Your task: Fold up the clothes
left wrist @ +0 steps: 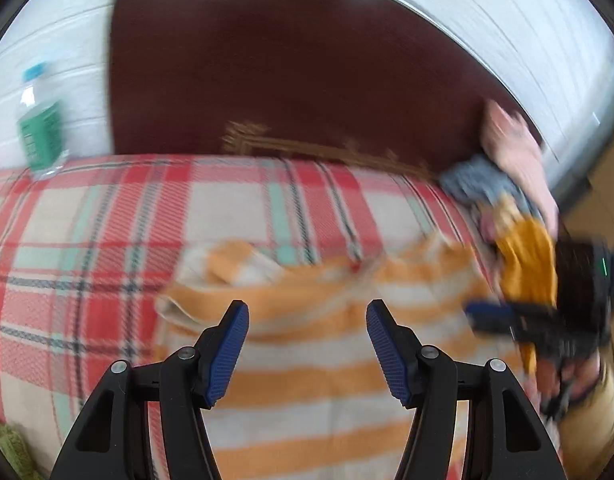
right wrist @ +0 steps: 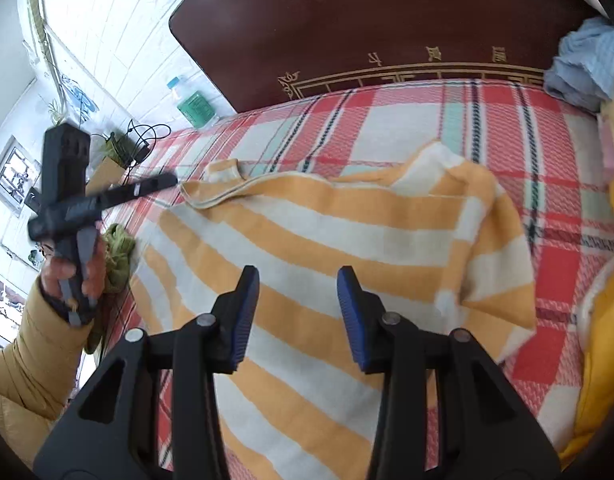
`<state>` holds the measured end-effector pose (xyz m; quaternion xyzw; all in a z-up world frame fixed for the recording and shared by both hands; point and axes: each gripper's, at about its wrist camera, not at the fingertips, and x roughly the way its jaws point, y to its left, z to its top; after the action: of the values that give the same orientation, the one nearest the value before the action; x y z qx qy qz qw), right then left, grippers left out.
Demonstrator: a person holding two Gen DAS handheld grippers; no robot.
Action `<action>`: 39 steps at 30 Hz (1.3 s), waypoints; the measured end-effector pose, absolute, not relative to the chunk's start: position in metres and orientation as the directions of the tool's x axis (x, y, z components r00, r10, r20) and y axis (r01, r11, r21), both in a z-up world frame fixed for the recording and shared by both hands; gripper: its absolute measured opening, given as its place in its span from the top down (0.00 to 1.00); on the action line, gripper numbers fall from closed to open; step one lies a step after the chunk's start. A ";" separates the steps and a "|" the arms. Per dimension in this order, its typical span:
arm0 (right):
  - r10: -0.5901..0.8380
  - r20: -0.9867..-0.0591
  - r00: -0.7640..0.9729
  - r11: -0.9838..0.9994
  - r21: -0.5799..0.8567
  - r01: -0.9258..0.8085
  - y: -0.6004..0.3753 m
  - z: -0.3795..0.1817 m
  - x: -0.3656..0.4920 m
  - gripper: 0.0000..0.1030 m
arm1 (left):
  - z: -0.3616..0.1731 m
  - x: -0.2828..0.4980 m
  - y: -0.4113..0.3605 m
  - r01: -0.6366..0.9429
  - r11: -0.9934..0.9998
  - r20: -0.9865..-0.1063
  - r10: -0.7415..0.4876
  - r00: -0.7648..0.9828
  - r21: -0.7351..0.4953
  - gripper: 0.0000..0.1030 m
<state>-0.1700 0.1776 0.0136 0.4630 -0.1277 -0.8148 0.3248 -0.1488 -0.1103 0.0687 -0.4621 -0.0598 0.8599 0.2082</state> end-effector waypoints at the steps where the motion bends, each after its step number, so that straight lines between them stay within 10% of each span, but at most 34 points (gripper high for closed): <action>1: -0.665 -0.659 -0.352 -0.742 0.528 0.413 0.173 0.012 -0.171 0.58 | 0.063 -0.147 -0.104 -0.316 -0.902 -0.786 0.417 -0.457 -0.295 0.39; 16: -0.631 -0.664 -0.401 -0.775 0.528 0.346 0.206 0.009 -0.134 0.56 | 0.092 -0.174 -0.142 -0.032 -0.955 -0.696 0.238 -0.677 -0.296 0.39; 29: -0.545 -0.656 -0.522 -0.813 0.566 0.137 0.287 0.006 -0.112 0.46 | 0.089 -0.004 0.021 -0.655 -0.752 -0.729 0.489 -0.480 -0.073 0.38; 39: -0.593 -0.633 -0.498 -0.765 0.635 0.103 0.289 -0.015 -0.127 0.42 | 0.044 0.000 0.101 -0.677 -0.733 -0.800 0.363 -0.477 0.070 0.33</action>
<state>-0.1271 0.2894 -0.0149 0.4544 -0.2693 -0.8223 0.2116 0.0001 0.1010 0.0444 -0.4065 0.1925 0.8374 0.3104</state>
